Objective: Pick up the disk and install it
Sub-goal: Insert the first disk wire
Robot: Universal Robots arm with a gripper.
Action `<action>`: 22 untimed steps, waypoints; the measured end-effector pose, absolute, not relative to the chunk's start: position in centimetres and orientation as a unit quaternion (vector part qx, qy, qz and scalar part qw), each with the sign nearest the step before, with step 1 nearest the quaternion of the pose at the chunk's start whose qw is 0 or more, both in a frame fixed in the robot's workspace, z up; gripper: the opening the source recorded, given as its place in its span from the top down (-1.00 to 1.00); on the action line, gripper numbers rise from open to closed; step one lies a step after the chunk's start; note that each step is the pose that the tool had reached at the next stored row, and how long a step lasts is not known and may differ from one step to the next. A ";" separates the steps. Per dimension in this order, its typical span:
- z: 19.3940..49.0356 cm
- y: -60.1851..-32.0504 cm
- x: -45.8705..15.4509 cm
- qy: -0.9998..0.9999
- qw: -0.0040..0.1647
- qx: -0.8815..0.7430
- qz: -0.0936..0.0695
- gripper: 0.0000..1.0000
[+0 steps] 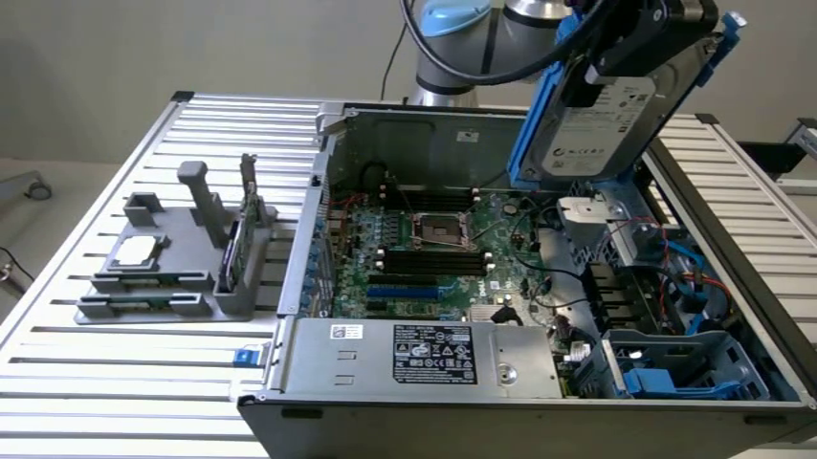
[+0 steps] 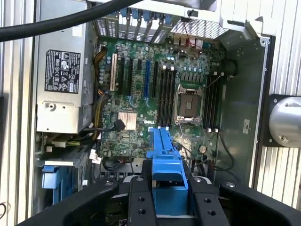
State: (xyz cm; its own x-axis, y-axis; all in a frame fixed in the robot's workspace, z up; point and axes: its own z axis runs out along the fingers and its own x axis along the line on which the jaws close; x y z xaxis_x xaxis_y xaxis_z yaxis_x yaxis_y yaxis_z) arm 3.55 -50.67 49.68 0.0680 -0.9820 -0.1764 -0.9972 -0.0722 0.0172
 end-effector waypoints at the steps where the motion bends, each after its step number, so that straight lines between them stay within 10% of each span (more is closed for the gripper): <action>1: 49.7 -50.9 3.8 0.679 0.054 -0.729 0.071 0.36; 22: 49.5 -52.8 5.4 0.680 0.048 -0.729 0.062 0.36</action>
State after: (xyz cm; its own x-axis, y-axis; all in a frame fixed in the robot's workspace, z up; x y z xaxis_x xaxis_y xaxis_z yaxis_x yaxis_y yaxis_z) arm 5.36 -52.80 49.53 0.0674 -0.9854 -0.1565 -0.9974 -0.0705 0.0143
